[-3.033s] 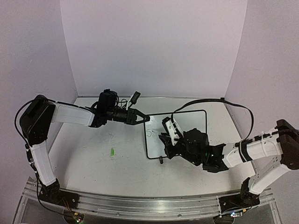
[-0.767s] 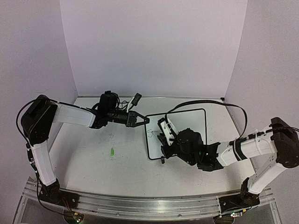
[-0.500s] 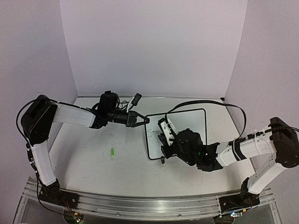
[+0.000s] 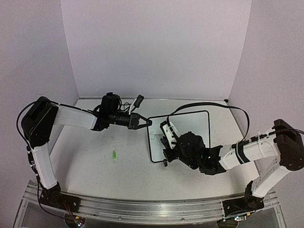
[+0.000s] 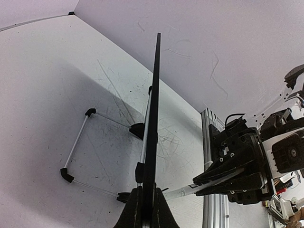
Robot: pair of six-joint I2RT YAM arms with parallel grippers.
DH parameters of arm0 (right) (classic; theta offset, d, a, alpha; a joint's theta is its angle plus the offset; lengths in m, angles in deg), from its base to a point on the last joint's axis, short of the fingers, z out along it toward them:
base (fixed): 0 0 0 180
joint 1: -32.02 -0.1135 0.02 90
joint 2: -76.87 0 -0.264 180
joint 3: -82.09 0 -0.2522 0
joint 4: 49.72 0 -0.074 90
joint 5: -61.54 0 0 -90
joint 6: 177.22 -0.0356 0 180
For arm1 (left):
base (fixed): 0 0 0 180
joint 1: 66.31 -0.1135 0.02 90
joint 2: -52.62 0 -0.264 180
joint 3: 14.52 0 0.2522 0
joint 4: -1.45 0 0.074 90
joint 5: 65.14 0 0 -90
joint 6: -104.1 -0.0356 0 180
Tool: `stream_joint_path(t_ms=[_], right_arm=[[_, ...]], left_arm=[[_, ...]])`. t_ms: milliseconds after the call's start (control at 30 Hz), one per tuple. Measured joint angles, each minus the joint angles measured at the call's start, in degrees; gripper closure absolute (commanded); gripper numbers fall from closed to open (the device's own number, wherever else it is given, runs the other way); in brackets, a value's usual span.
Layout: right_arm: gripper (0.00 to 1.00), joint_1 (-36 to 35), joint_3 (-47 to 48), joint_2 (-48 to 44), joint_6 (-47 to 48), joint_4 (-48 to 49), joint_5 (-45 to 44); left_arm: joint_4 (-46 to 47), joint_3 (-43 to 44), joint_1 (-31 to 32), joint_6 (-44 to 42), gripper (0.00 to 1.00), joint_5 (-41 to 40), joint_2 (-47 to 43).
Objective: Write a sentence on the whiteboard
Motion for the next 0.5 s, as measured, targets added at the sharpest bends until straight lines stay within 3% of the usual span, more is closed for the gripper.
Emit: stream_joint_path(t_ms=[500], right_arm=[[1.00, -0.2, 0.0, 0.0, -2.1, -1.4, 0.5]], left_arm=[[0.0, 0.0, 0.0, -0.1, 1.00, -0.1, 0.0]])
